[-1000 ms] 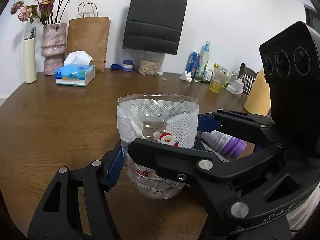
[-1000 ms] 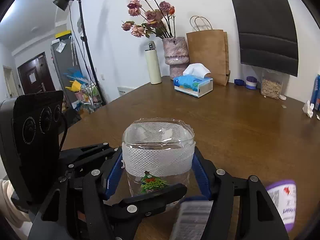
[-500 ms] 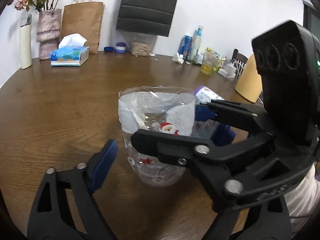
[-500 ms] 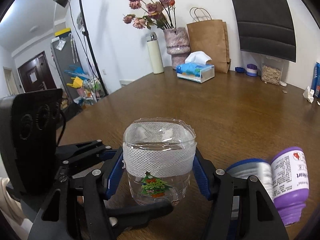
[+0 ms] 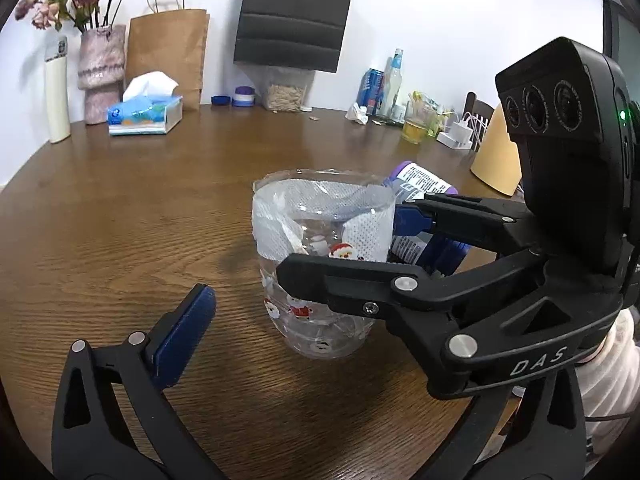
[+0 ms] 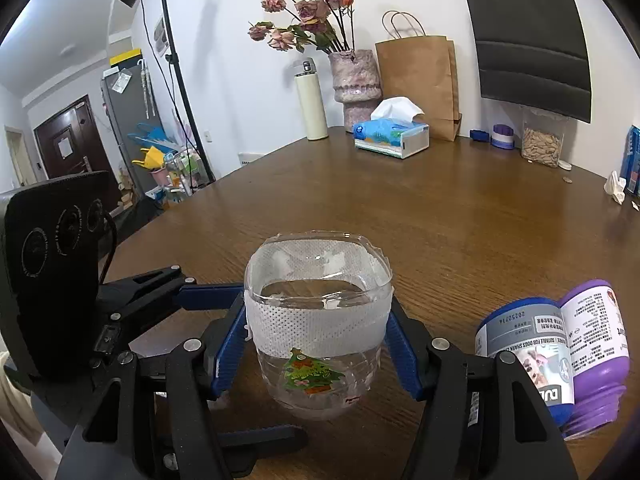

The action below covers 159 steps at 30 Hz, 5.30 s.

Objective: Flip cup upright

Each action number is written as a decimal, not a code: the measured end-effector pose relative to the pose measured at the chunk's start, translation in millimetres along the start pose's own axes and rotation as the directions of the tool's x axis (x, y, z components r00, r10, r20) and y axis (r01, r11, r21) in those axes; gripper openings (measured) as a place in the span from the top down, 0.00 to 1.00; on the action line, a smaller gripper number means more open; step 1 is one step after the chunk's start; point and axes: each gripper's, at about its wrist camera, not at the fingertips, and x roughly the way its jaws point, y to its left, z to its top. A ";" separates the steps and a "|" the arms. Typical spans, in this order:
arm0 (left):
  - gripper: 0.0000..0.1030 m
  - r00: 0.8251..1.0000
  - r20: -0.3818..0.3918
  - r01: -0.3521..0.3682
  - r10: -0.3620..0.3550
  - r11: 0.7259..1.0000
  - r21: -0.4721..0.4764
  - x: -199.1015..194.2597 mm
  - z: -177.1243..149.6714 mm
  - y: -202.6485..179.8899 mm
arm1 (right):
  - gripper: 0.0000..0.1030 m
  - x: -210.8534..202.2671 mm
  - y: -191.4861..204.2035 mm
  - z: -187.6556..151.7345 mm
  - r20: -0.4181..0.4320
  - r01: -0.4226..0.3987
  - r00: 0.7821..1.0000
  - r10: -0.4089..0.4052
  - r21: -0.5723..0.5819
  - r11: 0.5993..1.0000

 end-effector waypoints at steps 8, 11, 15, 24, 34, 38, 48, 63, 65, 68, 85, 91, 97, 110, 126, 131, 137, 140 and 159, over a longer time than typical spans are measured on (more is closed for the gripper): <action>0.00 0.999 0.029 -0.027 0.027 1.000 0.005 -8.3 -2.1 -1.5 | 0.22 -15.4 2.2 2.5 0.032 0.001 0.999 -0.001 0.007 1.000; 0.00 0.999 0.041 -0.034 0.034 0.999 -0.004 -15.1 -2.1 -1.3 | 0.22 -27.7 4.0 3.0 0.047 0.008 0.999 -0.009 0.008 1.000; 0.00 0.995 0.068 -0.076 0.076 0.997 0.001 -32.4 -2.6 -1.2 | 0.22 -55.8 5.0 1.4 0.073 0.049 0.996 -0.049 -0.001 0.999; 0.00 0.932 0.231 -0.270 0.280 0.960 -0.075 -107.1 -12.7 11.4 | 0.18 -138.4 -23.3 -28.4 0.130 0.234 0.960 -0.248 0.112 0.966; 0.00 0.898 0.296 -0.306 0.326 0.945 -0.112 -135.5 -14.6 -4.4 | 0.17 -168.0 -20.1 -46.1 0.158 0.257 0.946 -0.284 0.171 0.951; 0.00 0.881 0.320 -0.332 0.348 0.937 -0.105 -143.9 -19.7 -15.0 | 0.17 -168.1 -9.4 -48.5 0.168 0.239 0.949 -0.267 0.171 0.956; 0.00 0.801 0.358 -0.443 0.479 0.878 -0.183 -191.8 -87.7 -59.8 | 0.17 -205.4 54.5 -99.4 0.258 0.309 0.907 -0.332 0.128 0.943; 0.00 0.812 0.400 -0.431 0.424 0.899 -0.078 -203.6 -121.6 -94.2 | 0.17 -222.7 127.0 -159.0 0.340 0.339 0.873 -0.351 0.096 0.936; 0.00 0.810 0.402 -0.433 0.426 0.898 -0.080 -204.5 -121.8 -94.5 | 0.17 -221.6 124.8 -158.6 0.333 0.338 0.874 -0.353 0.105 0.935; 0.00 0.811 0.402 -0.432 0.426 0.898 -0.079 -204.6 -121.6 -95.0 | 0.17 -221.9 124.6 -159.1 0.333 0.342 0.872 -0.357 0.106 0.934; 0.00 0.812 0.400 -0.433 0.426 0.898 -0.078 -204.1 -121.3 -96.4 | 0.17 -224.5 120.3 -161.0 0.327 0.359 0.864 -0.384 0.134 0.924; 0.00 0.813 0.400 -0.432 0.423 0.899 -0.073 -203.7 -120.3 -97.3 | 0.17 -225.8 120.4 -160.9 0.336 0.366 0.858 -0.390 0.134 0.921; 0.00 0.808 0.409 -0.435 0.423 0.898 -0.070 -204.5 -118.0 -97.6 | 0.17 -227.1 118.7 -161.6 0.337 0.368 0.855 -0.395 0.142 0.919; 0.00 0.795 0.425 -0.448 0.433 0.891 -0.070 -206.8 -114.7 -97.7 | 0.17 -229.3 115.7 -159.3 0.336 0.366 0.856 -0.392 0.142 0.920; 0.00 0.792 0.429 -0.450 0.434 0.890 -0.070 -206.9 -112.6 -98.1 | 0.17 -230.2 116.3 -158.9 0.344 0.366 0.853 -0.392 0.140 0.920; 0.00 0.794 0.427 -0.448 0.433 0.891 -0.070 -206.9 -113.1 -96.9 | 0.17 -229.7 115.9 -158.9 0.342 0.366 0.854 -0.392 0.141 0.920; 0.00 0.793 0.427 -0.449 0.435 0.890 -0.073 -207.5 -115.0 -96.0 | 0.17 -229.3 115.0 -159.7 0.338 0.364 0.855 -0.393 0.148 0.920; 0.00 0.794 0.426 -0.448 0.433 0.891 -0.071 -207.2 -115.5 -95.9 | 0.17 -230.1 115.8 -159.9 0.346 0.366 0.851 -0.394 0.146 0.919; 0.00 0.803 0.412 -0.440 0.430 0.895 -0.077 -203.9 -116.6 -96.6 | 0.17 -225.9 115.7 -160.7 0.339 0.359 0.858 -0.387 0.144 0.922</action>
